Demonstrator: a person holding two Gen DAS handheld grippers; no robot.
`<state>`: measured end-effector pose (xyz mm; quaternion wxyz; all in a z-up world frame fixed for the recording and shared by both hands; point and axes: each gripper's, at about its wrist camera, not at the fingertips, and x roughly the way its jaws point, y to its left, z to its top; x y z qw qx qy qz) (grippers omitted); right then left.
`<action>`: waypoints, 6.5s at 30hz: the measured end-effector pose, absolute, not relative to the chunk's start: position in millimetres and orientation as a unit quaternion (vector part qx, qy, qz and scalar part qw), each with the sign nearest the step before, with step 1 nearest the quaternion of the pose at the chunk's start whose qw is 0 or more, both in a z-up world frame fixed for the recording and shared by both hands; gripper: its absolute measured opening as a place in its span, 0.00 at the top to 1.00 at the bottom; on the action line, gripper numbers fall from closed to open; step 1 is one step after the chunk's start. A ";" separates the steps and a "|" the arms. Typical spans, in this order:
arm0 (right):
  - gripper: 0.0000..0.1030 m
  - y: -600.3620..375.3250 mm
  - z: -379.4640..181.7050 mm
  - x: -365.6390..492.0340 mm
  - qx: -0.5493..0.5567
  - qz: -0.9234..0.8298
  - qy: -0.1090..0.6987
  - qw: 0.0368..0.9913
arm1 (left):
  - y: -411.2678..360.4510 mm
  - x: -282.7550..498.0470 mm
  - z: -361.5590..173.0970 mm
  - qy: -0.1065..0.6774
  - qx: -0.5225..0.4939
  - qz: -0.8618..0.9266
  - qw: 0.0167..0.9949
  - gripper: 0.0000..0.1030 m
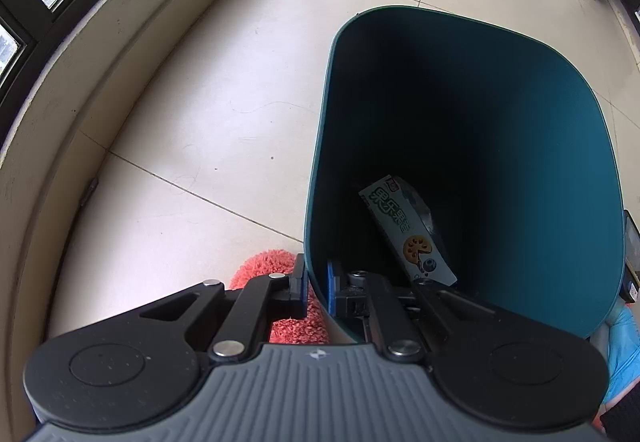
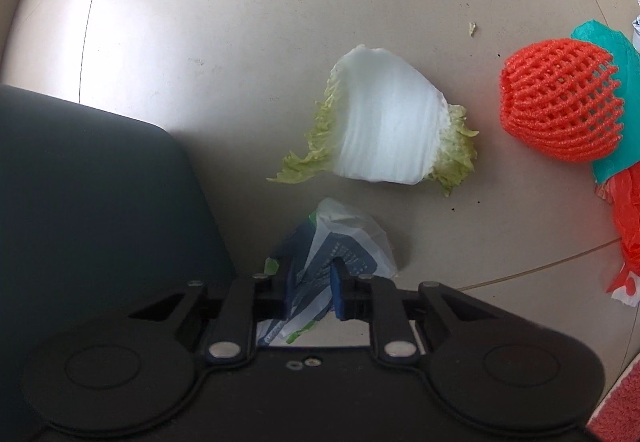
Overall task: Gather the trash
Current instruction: 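Grasp the clear plastic bag on the floor with the right tool, then lift the clear plastic bag into the teal bin and release it, then grasp the orange foam fruit net with the right tool, then carry the orange foam net into the teal bin and release it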
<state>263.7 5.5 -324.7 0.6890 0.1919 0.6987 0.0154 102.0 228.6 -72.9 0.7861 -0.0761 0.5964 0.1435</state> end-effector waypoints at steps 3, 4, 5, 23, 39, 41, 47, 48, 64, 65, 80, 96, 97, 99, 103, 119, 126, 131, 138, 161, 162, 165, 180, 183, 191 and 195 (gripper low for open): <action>0.97 3.0 -321.3 257.0 0.178 0.017 0.695 0.696 | 229.9 102.0 -72.7 0.596 -0.078 0.143 0.786 0.92; 0.98 1.6 -318.5 254.4 0.171 0.019 0.694 0.699 | 230.0 102.2 -72.8 0.595 -0.078 0.144 0.787 0.92; 0.98 0.1 -315.6 251.9 0.167 0.024 0.692 0.702 | 230.1 102.0 -73.1 0.595 -0.079 0.144 0.787 0.92; 0.99 -36.4 -156.3 215.3 0.002 0.122 0.607 0.785 | 227.6 101.2 -72.2 0.596 -0.078 0.157 0.784 0.92; 0.99 2.1 -5.6 206.3 -0.045 0.241 0.472 0.847 | 223.6 102.5 -72.1 0.597 -0.074 0.161 0.783 0.92; 0.99 14.8 7.3 208.5 -0.046 0.259 0.457 0.850 | 224.4 102.5 -71.8 0.597 -0.075 0.160 0.782 0.92; 0.99 66.9 10.3 218.5 -0.070 0.306 0.447 0.838 | 228.3 103.4 -71.0 0.599 -0.081 0.154 0.782 0.92; 0.99 76.1 6.4 221.3 -0.074 0.312 0.451 0.833 | 229.1 103.6 -71.0 0.599 -0.083 0.154 0.781 0.92; 0.99 166.0 -92.4 230.5 -0.117 0.313 0.524 0.783 | 236.4 100.0 -72.9 0.597 -0.092 0.143 0.784 0.92; 0.99 168.1 -100.1 232.5 -0.118 0.307 0.529 0.782 | 236.1 100.1 -73.1 0.596 -0.092 0.143 0.785 0.92; 0.83 158.9 -95.2 232.3 -0.097 0.299 0.538 0.782 | 234.0 99.0 -74.5 0.595 -0.088 0.143 0.786 0.92; 0.73 52.0 -16.6 199.5 -0.055 0.307 0.498 0.809 | 228.3 99.1 -72.9 0.594 -0.081 0.154 0.786 0.92; 0.72 46.2 -15.7 202.0 -0.052 0.303 0.497 0.811 | 228.3 98.9 -72.9 0.594 -0.081 0.153 0.786 0.92; 0.70 31.4 -20.2 206.2 -0.049 0.293 0.497 0.816 | 229.0 99.6 -71.9 0.594 -0.083 0.154 0.785 0.92; 0.63 -4.7 -27.4 209.4 -0.035 0.267 0.502 0.822 | 227.9 100.4 -71.5 0.595 -0.081 0.154 0.785 0.92; 0.19 -150.0 -150.5 240.5 0.043 0.142 0.576 0.804 | 227.3 102.2 -73.2 0.597 -0.081 0.156 0.783 0.92; 0.19 -163.0 -235.6 259.9 0.091 0.087 0.612 0.781 | 223.3 103.2 -73.3 0.598 -0.077 0.162 0.781 0.92; 0.21 -166.1 -270.3 269.8 0.120 0.061 0.628 0.766 | 221.1 104.0 -74.0 0.599 -0.072 0.164 0.781 0.92; 0.41 -155.9 -305.6 275.3 0.111 0.052 0.644 0.755 | 220.2 104.6 -74.5 0.599 -0.069 0.164 0.781 0.92; 0.90 -138.3 -186.0 256.8 0.057 0.141 0.585 0.797 | 217.5 105.0 -76.7 0.595 -0.063 0.171 0.783 0.92; 0.90 -133.0 -173.8 254.3 0.054 0.154 0.578 0.799 | 217.2 105.2 -77.2 0.595 -0.063 0.172 0.782 0.92; 0.90 -117.2 -133.0 245.3 0.039 0.192 0.559 0.806 | 217.9 105.9 -78.1 0.595 -0.064 0.173 0.782 0.92; 0.90 -0.9 1.4 214.2 -0.026 0.337 0.488 0.805 | 218.5 106.5 -76.9 0.595 -0.072 0.171 0.782 0.92; 0.90 32.9 7.0 209.2 -0.048 0.364 0.483 0.795 | 218.9 105.8 -76.6 0.594 -0.073 0.171 0.782 0.92; 0.90 104.3 -17.2 214.5 -0.081 0.409 0.495 0.762 | 222.2 104.1 -76.3 0.593 -0.082 0.166 0.784 0.91; 0.90 117.4 -29.3 215.1 -0.083 0.419 0.499 0.754 | 223.5 103.2 -75.8 0.592 -0.081 0.164 0.785 0.91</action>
